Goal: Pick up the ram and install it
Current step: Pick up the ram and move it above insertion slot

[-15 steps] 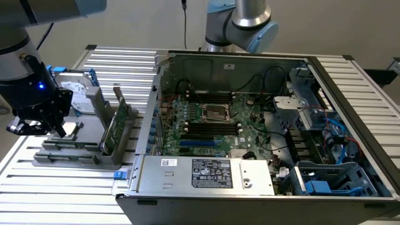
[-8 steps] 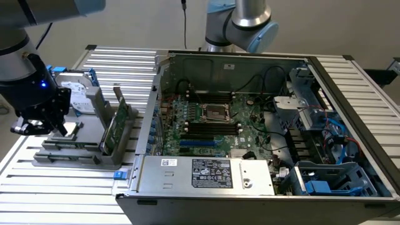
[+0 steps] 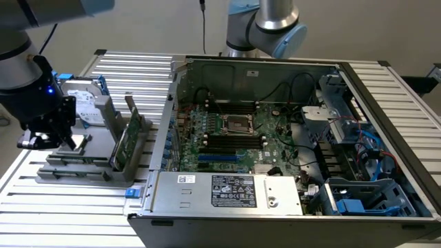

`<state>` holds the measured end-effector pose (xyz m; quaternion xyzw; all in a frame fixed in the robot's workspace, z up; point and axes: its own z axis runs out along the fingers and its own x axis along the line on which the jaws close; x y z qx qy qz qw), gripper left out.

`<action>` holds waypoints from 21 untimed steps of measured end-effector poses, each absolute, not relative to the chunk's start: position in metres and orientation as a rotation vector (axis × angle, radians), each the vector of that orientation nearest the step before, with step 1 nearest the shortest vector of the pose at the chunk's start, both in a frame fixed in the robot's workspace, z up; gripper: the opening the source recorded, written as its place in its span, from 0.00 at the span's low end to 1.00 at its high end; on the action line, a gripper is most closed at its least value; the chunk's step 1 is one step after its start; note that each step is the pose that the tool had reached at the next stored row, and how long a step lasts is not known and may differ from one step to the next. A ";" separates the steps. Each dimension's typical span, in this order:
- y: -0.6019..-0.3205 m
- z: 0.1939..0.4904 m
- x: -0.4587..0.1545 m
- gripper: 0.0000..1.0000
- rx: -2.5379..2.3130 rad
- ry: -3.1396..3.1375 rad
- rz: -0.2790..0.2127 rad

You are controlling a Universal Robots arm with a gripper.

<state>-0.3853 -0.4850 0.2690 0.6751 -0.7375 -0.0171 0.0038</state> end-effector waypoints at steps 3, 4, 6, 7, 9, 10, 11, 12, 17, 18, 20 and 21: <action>-0.486 0.269 -0.385 0.11 2.166 -2.280 -0.037; -0.486 0.269 -0.386 0.11 2.176 -2.274 -0.033; -0.486 0.269 -0.387 0.12 2.182 -2.267 -0.029; -0.486 0.269 -0.387 0.12 2.182 -2.266 -0.029; -0.486 0.269 -0.387 0.24 2.182 -2.266 -0.029; -0.487 0.269 -0.388 0.30 2.182 -2.266 -0.029; -0.487 0.267 -0.388 0.30 2.183 -2.266 -0.029; -0.489 0.265 -0.388 0.30 2.182 -2.266 -0.029; -0.503 0.256 -0.388 0.36 2.182 -2.266 -0.029; -0.505 0.254 -0.388 0.36 2.182 -2.266 -0.029; -0.510 0.251 -0.388 0.36 2.182 -2.266 -0.029; -0.513 0.249 -0.388 0.36 2.182 -2.266 -0.029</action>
